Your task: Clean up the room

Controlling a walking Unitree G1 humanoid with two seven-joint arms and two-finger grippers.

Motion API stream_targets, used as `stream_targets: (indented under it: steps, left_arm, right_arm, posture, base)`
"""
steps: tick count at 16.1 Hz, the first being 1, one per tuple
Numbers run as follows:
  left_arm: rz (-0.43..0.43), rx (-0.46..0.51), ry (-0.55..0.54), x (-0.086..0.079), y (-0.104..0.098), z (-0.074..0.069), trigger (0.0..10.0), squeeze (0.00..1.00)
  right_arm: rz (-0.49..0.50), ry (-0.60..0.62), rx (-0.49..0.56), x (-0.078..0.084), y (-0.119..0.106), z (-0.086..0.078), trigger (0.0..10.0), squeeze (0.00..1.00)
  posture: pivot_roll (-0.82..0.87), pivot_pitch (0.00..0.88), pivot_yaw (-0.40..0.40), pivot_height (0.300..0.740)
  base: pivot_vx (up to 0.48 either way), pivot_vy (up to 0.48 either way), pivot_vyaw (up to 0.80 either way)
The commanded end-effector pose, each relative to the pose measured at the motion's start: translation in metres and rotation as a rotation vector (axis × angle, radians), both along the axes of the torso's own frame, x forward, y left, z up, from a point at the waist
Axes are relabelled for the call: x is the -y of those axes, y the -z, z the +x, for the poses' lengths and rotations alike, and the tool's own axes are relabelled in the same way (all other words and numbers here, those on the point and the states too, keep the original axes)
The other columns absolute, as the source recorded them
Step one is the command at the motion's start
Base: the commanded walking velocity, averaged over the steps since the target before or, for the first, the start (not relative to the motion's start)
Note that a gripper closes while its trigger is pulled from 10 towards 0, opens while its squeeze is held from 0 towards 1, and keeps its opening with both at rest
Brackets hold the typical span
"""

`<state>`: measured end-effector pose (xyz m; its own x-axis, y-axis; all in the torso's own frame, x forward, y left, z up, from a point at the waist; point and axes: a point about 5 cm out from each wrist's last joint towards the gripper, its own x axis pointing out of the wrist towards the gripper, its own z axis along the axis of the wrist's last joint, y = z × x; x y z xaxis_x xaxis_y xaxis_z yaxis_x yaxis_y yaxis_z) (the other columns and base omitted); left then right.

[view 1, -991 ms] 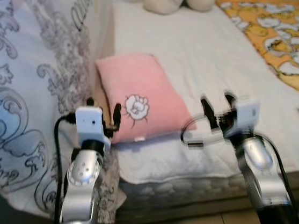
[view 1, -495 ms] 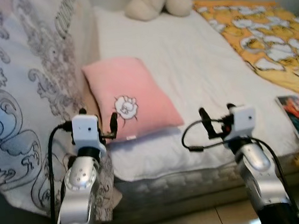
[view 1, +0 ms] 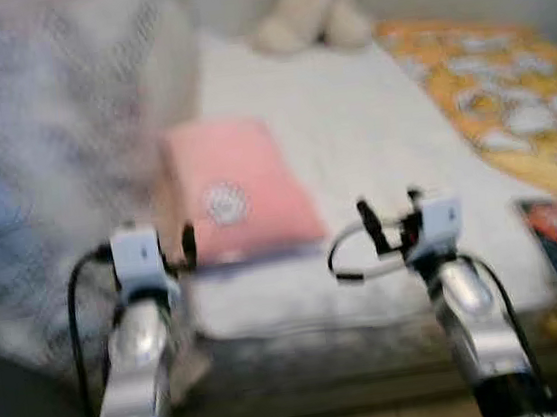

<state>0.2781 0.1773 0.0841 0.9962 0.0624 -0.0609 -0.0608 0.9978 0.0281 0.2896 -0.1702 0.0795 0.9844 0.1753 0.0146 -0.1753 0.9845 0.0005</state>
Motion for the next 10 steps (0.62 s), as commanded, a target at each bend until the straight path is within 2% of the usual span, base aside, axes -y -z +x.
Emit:
stream_targets:
  steps: [1,5,9,10]
  left_arm:
    - [-0.004,0.028,0.044,0.012,-0.006,0.004,10.0,0.0]
    - [0.014,0.064,0.122,0.02,-0.014,0.01,10.0,0.0]
    - [0.005,0.064,0.102,0.015,-0.013,0.012,10.0,0.0]
    - [-0.007,0.07,0.093,0.016,-0.015,0.013,10.0,0.0]
  right_arm:
    - [0.016,0.037,-0.016,0.011,0.005,-0.003,10.0,0.0]
    - [0.014,0.063,-0.011,0.01,0.004,-0.001,10.0,0.0]
    - [0.022,0.024,-0.031,-0.005,0.012,-0.003,10.0,0.0]
    - [0.02,0.02,-0.028,-0.005,0.011,-0.001,10.0,0.0]
  posture:
    - [-0.01,0.0,-0.049,0.74]
    - [-0.02,0.0,-0.033,0.74]
    - [-0.01,0.0,-0.028,0.74]
    - [-0.01,0.0,-0.023,0.74]
  base:
    - [0.281,-0.386,0.0]
    - [0.28,-0.386,0.0]
    - [0.292,-0.377,0.0]
    - [0.296,-0.375,0.0]
